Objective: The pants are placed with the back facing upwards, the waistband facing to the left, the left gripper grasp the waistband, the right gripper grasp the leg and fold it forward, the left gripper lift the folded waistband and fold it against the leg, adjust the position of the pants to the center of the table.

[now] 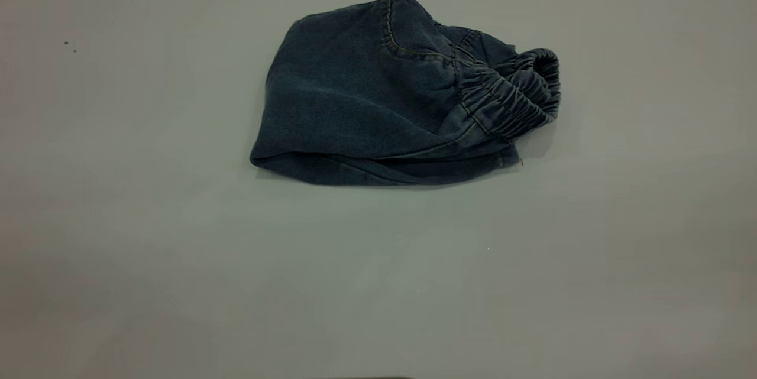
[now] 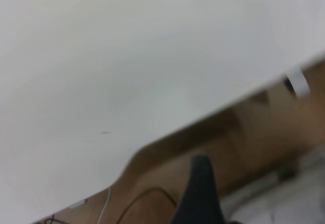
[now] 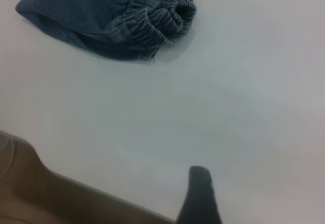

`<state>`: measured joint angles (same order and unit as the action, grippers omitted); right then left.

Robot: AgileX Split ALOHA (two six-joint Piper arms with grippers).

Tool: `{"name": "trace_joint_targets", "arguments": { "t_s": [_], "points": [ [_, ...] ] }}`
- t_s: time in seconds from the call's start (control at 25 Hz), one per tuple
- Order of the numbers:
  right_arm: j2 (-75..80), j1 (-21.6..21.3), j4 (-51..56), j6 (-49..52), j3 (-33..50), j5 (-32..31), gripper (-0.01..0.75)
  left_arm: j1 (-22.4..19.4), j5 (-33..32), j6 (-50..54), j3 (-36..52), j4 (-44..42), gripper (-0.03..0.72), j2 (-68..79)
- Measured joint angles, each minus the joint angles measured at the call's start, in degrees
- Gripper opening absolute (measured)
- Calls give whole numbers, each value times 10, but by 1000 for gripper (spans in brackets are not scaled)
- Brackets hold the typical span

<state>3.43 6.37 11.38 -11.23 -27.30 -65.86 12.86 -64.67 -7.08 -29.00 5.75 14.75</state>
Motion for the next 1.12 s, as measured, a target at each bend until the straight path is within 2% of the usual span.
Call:
{"name": "trace_joint_targets", "arguments": {
  "t_s": [0.12, 0.28, 0.68, 1.12],
  "points": [
    [0, -18, 1, 0, 0, 0, 477, -85, -4, 0, 0, 0, 547, -57],
    [0, -72, 2, 0, 0, 0, 477, -132, -9, 0, 0, 2, 547, -120],
    [-41, -104, 4, 0, 0, -3, 477, -146, -16, 0, 0, 4, 547, -158],
    [-40, -107, 14, 0, 0, -3, 477, -146, -16, 0, 0, 4, 547, -158]
  ]
}}
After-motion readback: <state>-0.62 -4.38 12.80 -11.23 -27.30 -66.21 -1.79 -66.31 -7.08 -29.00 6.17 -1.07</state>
